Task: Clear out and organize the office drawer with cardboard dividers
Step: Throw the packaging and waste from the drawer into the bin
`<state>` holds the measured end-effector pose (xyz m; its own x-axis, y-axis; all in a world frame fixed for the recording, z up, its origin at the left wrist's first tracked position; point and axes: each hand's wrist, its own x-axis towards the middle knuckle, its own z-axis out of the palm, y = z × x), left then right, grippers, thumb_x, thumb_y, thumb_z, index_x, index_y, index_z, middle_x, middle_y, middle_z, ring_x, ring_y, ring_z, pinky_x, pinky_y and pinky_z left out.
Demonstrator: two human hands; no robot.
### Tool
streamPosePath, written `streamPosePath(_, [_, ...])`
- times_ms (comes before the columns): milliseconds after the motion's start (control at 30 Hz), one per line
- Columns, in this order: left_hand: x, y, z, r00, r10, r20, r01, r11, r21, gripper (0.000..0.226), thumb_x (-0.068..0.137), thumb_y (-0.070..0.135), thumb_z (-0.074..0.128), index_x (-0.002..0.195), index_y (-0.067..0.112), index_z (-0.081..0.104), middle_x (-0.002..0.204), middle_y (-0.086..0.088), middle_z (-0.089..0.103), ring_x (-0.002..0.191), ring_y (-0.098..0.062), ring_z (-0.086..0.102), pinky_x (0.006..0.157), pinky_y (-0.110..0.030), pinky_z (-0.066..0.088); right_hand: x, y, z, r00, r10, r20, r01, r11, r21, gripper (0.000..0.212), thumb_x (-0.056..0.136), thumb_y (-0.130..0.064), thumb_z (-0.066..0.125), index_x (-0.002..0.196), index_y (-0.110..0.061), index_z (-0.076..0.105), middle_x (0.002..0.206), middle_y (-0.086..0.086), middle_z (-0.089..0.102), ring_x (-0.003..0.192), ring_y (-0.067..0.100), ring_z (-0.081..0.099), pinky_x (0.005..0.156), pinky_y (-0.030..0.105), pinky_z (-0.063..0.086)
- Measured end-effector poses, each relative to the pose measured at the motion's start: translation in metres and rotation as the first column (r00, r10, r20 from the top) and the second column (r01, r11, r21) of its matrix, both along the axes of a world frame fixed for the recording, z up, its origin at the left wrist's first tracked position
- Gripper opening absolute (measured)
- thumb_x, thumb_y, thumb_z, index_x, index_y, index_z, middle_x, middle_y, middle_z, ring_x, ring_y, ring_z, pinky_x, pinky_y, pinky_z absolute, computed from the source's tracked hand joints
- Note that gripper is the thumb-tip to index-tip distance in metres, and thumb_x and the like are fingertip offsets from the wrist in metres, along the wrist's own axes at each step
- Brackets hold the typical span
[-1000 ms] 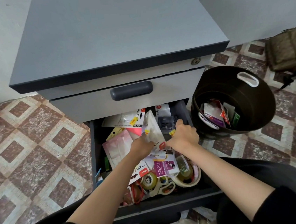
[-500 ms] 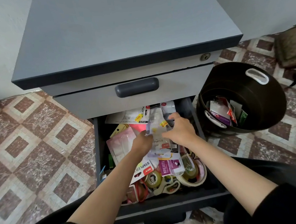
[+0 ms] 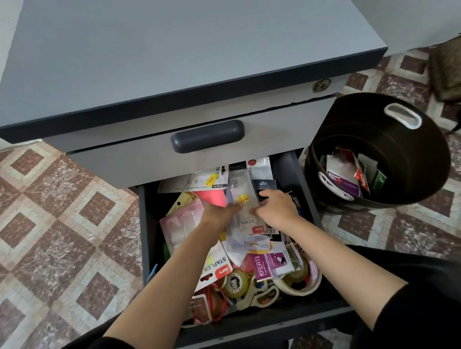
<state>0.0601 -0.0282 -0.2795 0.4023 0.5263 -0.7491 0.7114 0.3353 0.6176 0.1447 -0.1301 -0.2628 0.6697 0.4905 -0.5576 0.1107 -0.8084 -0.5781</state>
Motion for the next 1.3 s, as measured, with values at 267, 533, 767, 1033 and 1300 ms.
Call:
streamPosePath(267, [-0.002,-0.017,0.01,0.997,0.071,0.008,-0.068,0.982,-0.178,0.033,0.091,0.01,0.058,0.12,-0.002,0.049,0.08,-0.006,0.057,0.067,-0.016,0.056,0.054,-0.026,0.048,0.001,-0.009,0.009,0.996,-0.016,-0.089,0.017,1.0,0.006,0.058,0.081,-0.009,0.069,0.135,-0.014,0.049,0.125,0.009,0.059,0.099,0.02,0.063,0.084,0.032,0.054])
streamPosePath(533, [-0.026,-0.035,0.021,0.993,0.112,0.026,-0.104,0.97,-0.221,0.031,0.091,0.005,0.055,0.119,-0.008,0.052,0.106,-0.02,0.063,0.081,-0.027,0.063,0.067,-0.036,0.054,-0.003,-0.027,0.035,0.998,0.019,-0.055,-0.02,0.999,-0.025,0.046,0.081,-0.016,0.07,0.124,-0.004,0.059,0.131,0.008,0.056,0.117,0.022,0.053,0.087,0.025,0.04])
streamPosePath(767, [-0.055,-0.052,0.034,0.989,0.15,-0.001,-0.147,0.972,-0.185,0.046,0.087,0.015,0.061,0.126,-0.004,0.045,0.123,-0.015,0.056,0.106,-0.029,0.057,0.081,-0.037,0.053,-0.022,-0.042,0.048,0.997,0.013,-0.076,-0.017,0.998,-0.061,0.04,0.083,-0.024,0.07,0.113,0.001,0.061,0.114,0.012,0.061,0.108,0.026,0.058,0.087,0.032,0.048])
streamPosePath(1033, [-0.08,-0.062,0.043,0.976,0.217,0.029,-0.202,0.943,-0.263,0.045,0.091,0.011,0.057,0.13,-0.004,0.041,0.122,-0.019,0.058,0.107,-0.032,0.059,0.085,-0.042,0.051,-0.046,-0.056,0.052,0.98,-0.134,-0.144,0.145,0.987,0.067,0.051,0.086,-0.024,0.067,0.129,-0.008,0.046,0.126,0.007,0.051,0.115,0.026,0.052,0.092,0.037,0.048])
streamPosePath(1300, [-0.087,-0.074,0.06,0.971,0.184,0.149,-0.124,0.931,-0.344,0.029,0.093,0.004,0.052,0.121,-0.001,0.052,0.113,-0.015,0.063,0.104,-0.028,0.06,0.093,-0.041,0.048,-0.052,-0.067,0.059,0.869,-0.234,-0.436,0.319,0.939,0.131,0.026,0.085,-0.029,0.068,0.104,-0.018,0.055,0.132,0.009,0.053,0.122,0.028,0.049,0.104,0.045,0.038])
